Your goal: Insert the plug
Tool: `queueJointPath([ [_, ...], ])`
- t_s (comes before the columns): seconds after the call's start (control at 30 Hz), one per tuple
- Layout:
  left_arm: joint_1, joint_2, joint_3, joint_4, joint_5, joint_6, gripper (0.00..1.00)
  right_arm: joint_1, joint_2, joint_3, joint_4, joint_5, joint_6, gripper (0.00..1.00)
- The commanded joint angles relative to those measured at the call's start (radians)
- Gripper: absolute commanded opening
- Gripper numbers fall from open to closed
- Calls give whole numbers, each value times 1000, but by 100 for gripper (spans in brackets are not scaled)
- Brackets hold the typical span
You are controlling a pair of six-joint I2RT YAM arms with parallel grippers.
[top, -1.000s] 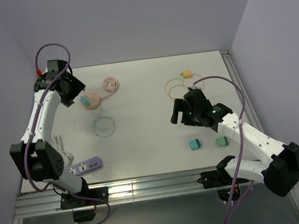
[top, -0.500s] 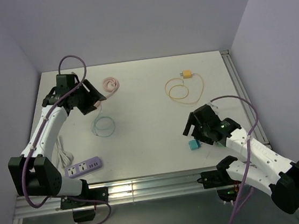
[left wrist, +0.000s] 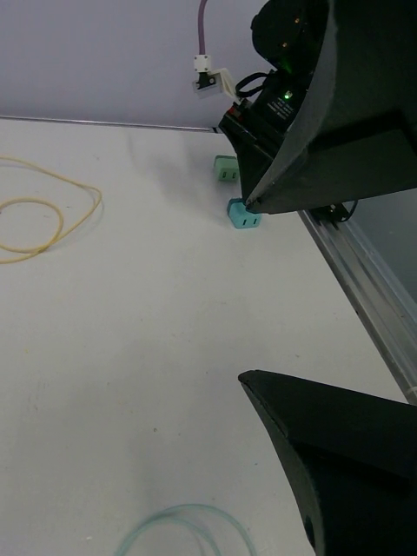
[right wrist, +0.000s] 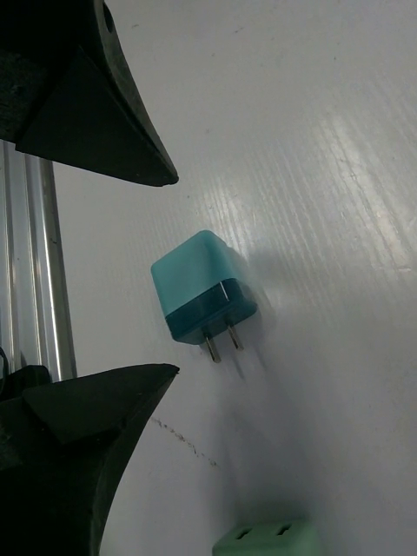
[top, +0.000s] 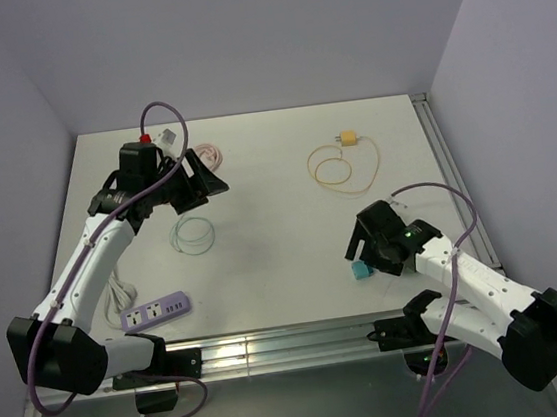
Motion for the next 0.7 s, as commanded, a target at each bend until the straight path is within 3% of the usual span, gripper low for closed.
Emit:
queueJointPath([
  [0.0, 1, 1, -20, 44, 65, 45, 78, -5, 17, 60, 9, 8, -56, 89],
  [0.37, 1, 25, -77, 59, 81, 52, 77, 0, 146, 119, 21, -17, -108, 86],
  [0.67, 1, 45, -91, 56, 73, 62, 76, 57, 246, 191, -31, 69, -120, 80],
])
